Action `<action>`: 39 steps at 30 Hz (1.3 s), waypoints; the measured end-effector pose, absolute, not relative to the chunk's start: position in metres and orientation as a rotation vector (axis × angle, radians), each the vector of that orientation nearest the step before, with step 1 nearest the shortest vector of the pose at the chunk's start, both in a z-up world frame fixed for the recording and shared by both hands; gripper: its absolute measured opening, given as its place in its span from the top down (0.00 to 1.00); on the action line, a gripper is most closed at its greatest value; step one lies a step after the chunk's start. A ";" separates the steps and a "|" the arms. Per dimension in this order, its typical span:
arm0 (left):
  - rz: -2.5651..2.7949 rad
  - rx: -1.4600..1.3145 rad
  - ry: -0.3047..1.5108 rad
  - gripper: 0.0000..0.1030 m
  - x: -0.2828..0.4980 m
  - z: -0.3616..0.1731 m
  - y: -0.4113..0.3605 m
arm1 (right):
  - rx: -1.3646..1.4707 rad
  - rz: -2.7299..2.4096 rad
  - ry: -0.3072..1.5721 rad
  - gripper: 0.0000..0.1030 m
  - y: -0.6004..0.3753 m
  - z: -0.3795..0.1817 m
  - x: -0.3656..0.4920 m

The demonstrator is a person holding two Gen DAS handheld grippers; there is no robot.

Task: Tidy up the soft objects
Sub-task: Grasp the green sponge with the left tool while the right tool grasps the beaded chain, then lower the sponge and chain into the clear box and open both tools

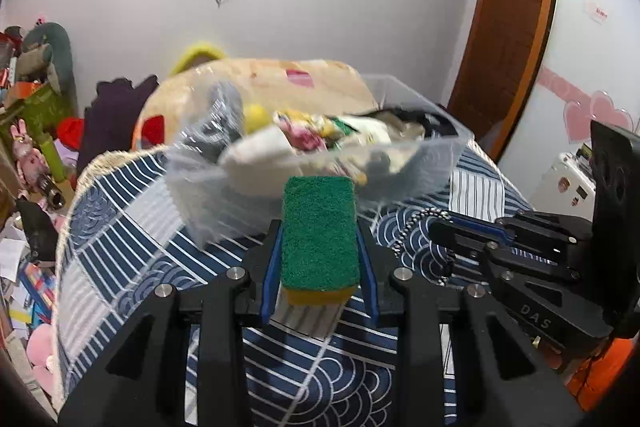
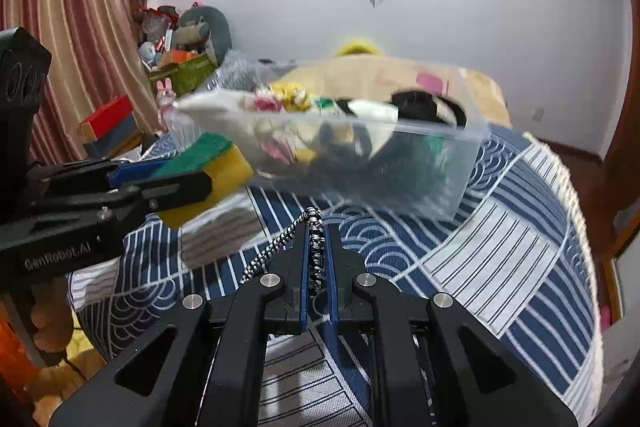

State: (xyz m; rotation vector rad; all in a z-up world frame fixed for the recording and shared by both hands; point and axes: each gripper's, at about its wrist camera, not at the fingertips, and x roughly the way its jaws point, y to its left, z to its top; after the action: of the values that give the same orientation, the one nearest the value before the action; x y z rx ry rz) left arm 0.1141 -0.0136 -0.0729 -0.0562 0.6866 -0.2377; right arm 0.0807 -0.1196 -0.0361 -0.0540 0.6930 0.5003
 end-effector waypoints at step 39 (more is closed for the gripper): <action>-0.177 0.005 0.613 0.64 0.197 -0.052 -0.019 | -0.066 0.357 0.641 0.93 -0.116 -0.004 0.155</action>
State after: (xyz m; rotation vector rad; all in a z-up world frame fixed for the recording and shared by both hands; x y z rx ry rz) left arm 0.1971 -0.0188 -0.0519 0.0048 0.6130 -0.1770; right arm 0.1552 -0.1161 -0.0042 -0.0657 0.6413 0.3569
